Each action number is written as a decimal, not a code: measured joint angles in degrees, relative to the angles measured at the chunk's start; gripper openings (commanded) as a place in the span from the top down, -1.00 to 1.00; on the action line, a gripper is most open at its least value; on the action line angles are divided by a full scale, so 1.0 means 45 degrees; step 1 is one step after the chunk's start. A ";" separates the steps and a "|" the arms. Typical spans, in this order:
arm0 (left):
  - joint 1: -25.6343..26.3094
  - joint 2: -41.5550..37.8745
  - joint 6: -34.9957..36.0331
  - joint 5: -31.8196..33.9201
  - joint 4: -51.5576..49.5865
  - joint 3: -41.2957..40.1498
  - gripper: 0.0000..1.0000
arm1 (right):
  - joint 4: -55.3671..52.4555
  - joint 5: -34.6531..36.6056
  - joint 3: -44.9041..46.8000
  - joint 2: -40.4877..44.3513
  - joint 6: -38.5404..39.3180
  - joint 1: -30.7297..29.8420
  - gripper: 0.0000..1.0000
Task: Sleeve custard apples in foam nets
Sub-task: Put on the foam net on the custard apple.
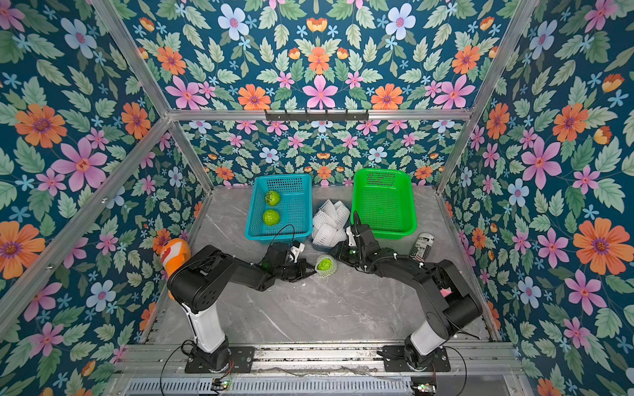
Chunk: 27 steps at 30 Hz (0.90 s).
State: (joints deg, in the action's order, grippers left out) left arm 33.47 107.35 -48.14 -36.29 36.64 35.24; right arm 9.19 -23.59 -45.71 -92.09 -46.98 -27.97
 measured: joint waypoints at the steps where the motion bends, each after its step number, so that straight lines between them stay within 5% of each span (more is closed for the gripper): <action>1: 0.0000 0.0015 0.0010 0.0005 -0.0005 0.0053 1.00 | 0.0010 -0.0029 0.0053 -0.0112 -0.0083 -0.0019 0.12; 16: 0.0000 0.0423 0.0209 0.0053 0.0029 0.0597 0.72 | 0.1209 -0.0748 0.1214 0.0325 -0.0175 -0.0471 0.17; 27: -0.0024 0.0355 0.0335 0.0525 0.0588 0.0495 0.45 | 0.0942 -0.0495 0.1851 0.1122 0.0447 -0.1117 0.01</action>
State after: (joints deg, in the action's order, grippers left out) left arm 33.36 108.95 -46.63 -33.93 39.29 37.47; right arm 13.43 -25.82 -37.39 -87.05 -44.97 -32.99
